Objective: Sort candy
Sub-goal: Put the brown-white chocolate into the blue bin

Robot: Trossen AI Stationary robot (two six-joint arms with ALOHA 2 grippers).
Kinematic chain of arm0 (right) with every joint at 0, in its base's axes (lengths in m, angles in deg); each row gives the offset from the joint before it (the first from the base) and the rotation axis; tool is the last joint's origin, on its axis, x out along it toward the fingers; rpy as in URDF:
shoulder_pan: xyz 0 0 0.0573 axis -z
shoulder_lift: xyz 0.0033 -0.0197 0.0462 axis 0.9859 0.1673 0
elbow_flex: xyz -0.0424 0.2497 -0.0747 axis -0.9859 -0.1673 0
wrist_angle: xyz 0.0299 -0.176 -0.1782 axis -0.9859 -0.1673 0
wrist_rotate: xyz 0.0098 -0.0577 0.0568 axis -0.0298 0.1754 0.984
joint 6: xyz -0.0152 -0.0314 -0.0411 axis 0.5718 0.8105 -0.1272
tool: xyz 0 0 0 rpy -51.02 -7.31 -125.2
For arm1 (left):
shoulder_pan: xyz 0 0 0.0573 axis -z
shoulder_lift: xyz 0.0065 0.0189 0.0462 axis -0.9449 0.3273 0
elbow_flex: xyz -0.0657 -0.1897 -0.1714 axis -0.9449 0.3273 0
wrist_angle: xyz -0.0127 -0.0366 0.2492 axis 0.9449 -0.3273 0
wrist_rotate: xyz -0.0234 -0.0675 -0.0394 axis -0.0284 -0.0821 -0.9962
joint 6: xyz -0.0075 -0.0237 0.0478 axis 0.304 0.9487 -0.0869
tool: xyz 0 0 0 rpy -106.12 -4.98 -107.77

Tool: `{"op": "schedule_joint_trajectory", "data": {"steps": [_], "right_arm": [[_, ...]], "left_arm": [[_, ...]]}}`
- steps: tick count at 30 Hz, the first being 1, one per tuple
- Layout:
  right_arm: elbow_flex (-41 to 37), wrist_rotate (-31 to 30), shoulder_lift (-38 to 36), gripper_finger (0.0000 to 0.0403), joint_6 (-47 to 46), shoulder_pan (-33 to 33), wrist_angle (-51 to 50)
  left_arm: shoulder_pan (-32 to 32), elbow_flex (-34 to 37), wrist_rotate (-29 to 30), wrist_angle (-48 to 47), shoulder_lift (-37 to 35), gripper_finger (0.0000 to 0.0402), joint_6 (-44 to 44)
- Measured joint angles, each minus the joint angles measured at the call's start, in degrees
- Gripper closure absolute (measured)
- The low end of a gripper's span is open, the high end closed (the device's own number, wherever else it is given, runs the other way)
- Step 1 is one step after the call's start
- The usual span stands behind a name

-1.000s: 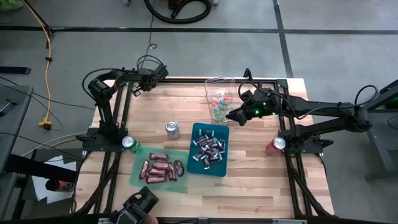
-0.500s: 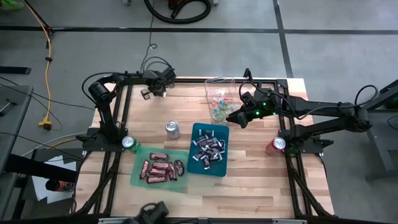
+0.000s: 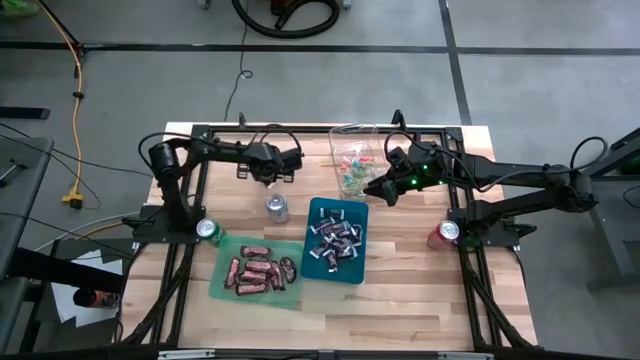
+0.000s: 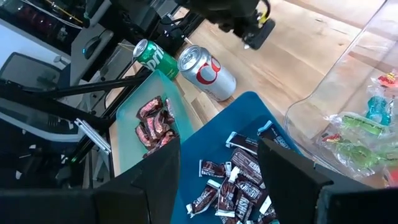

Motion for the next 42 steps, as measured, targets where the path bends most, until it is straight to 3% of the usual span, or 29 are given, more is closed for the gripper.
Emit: {"op": "schedule_joint_trajectory", "data": {"steps": [4, 9, 14, 16, 19, 22, 24, 29, 35, 42], "right_arm": [[0.00, -0.91, 0.00, 0.0195, -0.01, 0.00, 0.00], [0.00, -2.92, 0.00, 0.0195, -0.78, 0.00, 0.00], [0.00, -2.93, 0.00, 0.0195, -1.93, 0.00, 0.00], [0.00, -3.02, 0.00, 0.0195, -2.81, 0.00, 0.00], [0.00, -5.04, 0.00, 0.0195, -3.94, 0.00, 0.00], [0.00, -6.27, 0.00, 0.0195, -5.71, 0.00, 0.00], [0.00, -7.05, 0.00, 0.0195, -6.54, 0.01, 0.00], [0.00, -10.27, 0.00, 0.0195, -9.15, 0.00, 0.00], [0.00, -12.43, 0.00, 0.0195, -11.57, 0.02, 0.00], [0.00, -12.43, 0.00, 0.0195, -11.53, 0.00, 0.00]], "left_arm": [[-0.57, 0.27, -1.22, 0.11, -2.41, 0.0402, -4.01], [-6.76, 0.17, 1.40, 0.52, -11.18, 0.0401, -13.62], [-10.34, 0.37, 0.80, 1.74, -21.16, 0.0401, -33.57], [-10.66, 1.98, -3.09, 4.02, -24.91, 0.0401, -43.75], [-10.57, 7.79, -16.54, 9.38, -30.79, 0.0401, -55.78], [-10.23, 16.02, -28.39, 13.33, -35.10, 0.0401, -60.92], [-9.82, 20.00, -30.59, 12.47, -36.73, 0.0401, -63.59], [-8.37, 21.49, -24.64, 9.30, -37.36, 0.0388, -79.59], [-7.73, 20.19, -17.28, 14.61, -33.86, 0.0329, -99.14], [-6.78, 20.15, -12.91, 14.00, -27.30, 0.0247, -108.88]]}}
